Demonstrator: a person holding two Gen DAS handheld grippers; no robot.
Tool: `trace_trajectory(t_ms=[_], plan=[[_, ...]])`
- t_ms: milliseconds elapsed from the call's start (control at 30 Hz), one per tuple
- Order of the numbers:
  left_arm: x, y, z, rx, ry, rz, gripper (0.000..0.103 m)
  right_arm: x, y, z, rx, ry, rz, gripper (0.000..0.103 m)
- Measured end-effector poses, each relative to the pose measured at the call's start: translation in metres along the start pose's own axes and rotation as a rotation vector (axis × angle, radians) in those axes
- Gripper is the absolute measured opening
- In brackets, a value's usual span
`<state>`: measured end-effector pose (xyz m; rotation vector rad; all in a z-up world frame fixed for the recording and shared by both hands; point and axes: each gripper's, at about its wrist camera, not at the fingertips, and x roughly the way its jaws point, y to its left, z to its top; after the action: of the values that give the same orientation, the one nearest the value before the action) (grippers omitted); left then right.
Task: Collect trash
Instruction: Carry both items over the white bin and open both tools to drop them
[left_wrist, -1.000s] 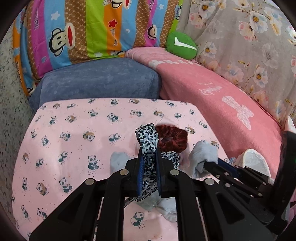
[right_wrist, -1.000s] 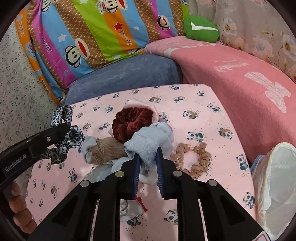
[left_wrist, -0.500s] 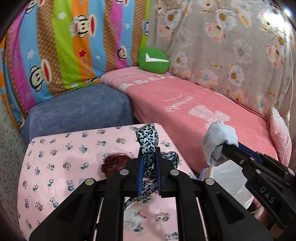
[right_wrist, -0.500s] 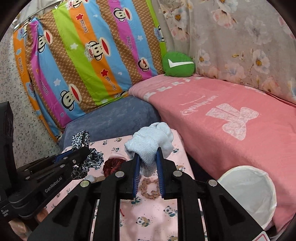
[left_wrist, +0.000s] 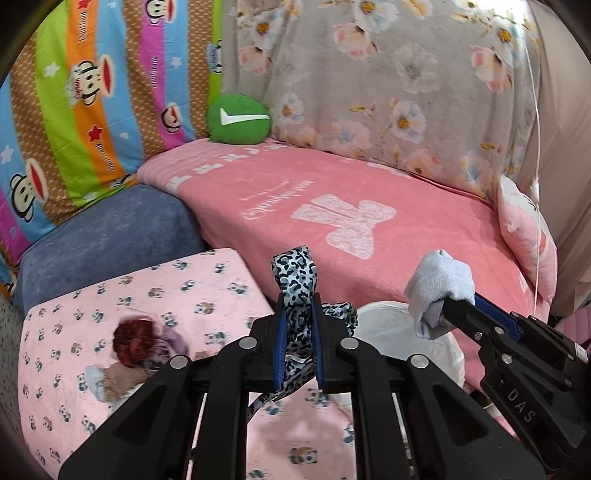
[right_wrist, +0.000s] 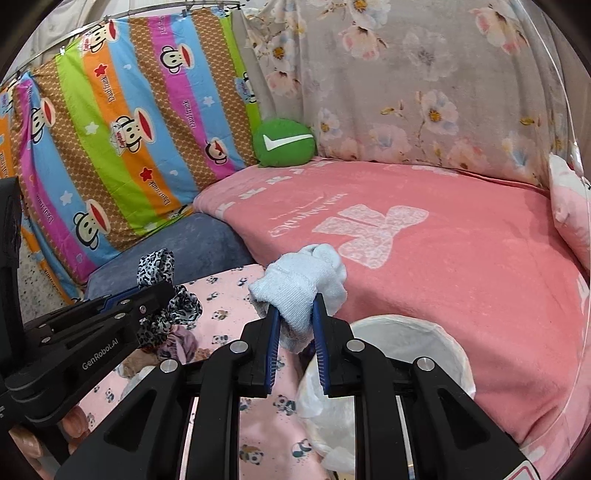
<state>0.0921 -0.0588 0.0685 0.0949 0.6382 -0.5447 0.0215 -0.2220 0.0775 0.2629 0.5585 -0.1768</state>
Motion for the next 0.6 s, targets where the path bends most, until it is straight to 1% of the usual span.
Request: trace_trajectory(t_ms=[200,333,600], plan=[[0.017,-0.034,-0.004,0.046,0.032,-0.044,0.013,0.001,-0.04,-0.012,0.049,0.021,-0.049,0.018],[0.027,-0.052,-0.006,0.07,0.052,-0.062,0.013,0.004,-0.058,-0.02,0.069,0.034,-0.075,0.018],[0.043,-0.075,-0.013,0.096,0.087,-0.095,0.013,0.012,-0.08,-0.029,0.097,0.059,-0.1,0.018]])
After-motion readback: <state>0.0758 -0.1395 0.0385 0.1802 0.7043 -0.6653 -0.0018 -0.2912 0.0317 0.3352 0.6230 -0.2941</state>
